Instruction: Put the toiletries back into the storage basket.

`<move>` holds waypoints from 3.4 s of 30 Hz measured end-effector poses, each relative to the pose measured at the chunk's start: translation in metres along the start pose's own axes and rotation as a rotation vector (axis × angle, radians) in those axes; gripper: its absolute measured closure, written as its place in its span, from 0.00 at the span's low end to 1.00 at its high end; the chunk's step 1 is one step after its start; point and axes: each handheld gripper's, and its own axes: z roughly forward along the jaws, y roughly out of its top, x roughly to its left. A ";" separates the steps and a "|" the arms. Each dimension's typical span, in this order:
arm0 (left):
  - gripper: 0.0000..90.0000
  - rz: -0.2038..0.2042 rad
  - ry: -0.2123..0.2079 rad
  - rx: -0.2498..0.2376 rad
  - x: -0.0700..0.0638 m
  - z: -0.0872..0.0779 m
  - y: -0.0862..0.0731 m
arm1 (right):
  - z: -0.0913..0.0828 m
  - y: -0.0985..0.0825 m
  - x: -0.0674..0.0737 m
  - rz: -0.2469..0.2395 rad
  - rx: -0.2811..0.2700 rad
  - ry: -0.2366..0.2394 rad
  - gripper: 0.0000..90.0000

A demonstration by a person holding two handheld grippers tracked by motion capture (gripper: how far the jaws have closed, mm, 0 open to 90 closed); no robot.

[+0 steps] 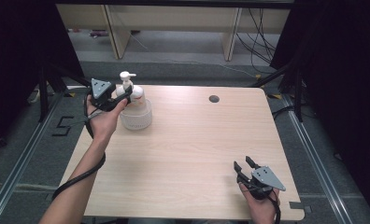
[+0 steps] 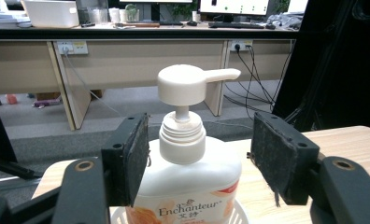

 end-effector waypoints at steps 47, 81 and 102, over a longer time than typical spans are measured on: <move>0.40 0.027 -0.072 -0.010 -0.014 -0.079 -0.066 | 0.001 0.000 -0.003 -0.038 -0.015 -0.004 0.55; 0.41 0.029 -0.043 0.093 0.008 -0.092 -0.170 | 0.002 0.000 -0.002 -0.031 -0.019 0.000 0.55; 0.41 0.013 -0.034 0.067 0.010 -0.093 -0.177 | 0.001 0.000 -0.002 -0.006 -0.003 0.011 0.54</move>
